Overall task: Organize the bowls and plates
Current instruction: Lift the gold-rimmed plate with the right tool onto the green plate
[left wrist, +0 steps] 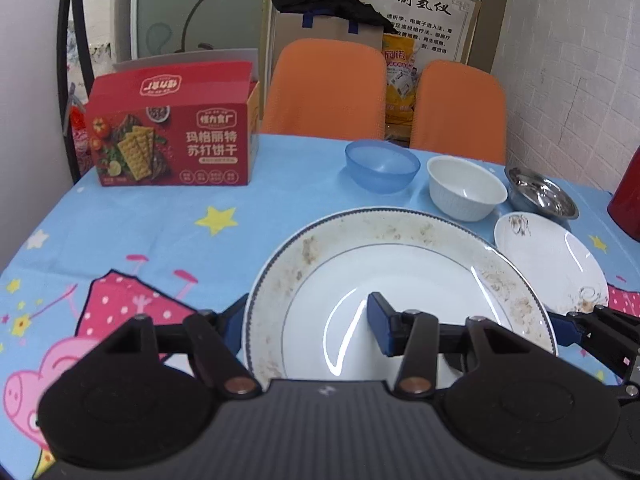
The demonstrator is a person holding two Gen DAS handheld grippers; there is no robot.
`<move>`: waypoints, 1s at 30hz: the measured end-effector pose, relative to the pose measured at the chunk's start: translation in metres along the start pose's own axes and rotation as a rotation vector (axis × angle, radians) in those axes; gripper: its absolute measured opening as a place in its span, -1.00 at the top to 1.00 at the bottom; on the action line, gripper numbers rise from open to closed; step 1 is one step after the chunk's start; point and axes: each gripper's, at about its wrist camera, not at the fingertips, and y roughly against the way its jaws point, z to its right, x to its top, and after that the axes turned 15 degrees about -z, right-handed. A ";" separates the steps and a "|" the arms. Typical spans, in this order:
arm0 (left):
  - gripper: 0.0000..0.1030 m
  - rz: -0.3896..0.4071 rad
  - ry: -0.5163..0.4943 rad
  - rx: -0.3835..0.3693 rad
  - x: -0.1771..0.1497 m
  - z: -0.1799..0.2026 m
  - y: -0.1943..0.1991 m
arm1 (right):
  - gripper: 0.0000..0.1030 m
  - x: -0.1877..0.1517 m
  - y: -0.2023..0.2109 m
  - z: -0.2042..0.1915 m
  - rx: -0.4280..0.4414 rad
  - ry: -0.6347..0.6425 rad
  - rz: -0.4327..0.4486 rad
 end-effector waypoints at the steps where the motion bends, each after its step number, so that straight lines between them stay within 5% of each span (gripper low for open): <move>1: 0.07 -0.003 0.002 0.003 -0.008 -0.001 0.002 | -0.94 -0.007 0.002 -0.004 0.006 -0.007 -0.006; 7: 0.07 -0.024 0.012 -0.014 -0.041 -0.004 0.006 | -0.95 -0.033 0.006 -0.014 0.014 -0.032 -0.034; 18: 0.03 -0.020 0.002 -0.012 -0.056 -0.001 -0.014 | -1.00 -0.041 -0.002 -0.019 -0.054 0.009 -0.022; 23: -0.37 0.075 -0.020 -0.014 -0.051 0.004 0.006 | -1.00 -0.042 0.003 -0.003 -0.015 -0.075 0.003; 30: -0.43 0.104 0.006 -0.065 -0.035 0.007 0.023 | -1.00 -0.044 0.026 0.027 -0.050 -0.172 0.091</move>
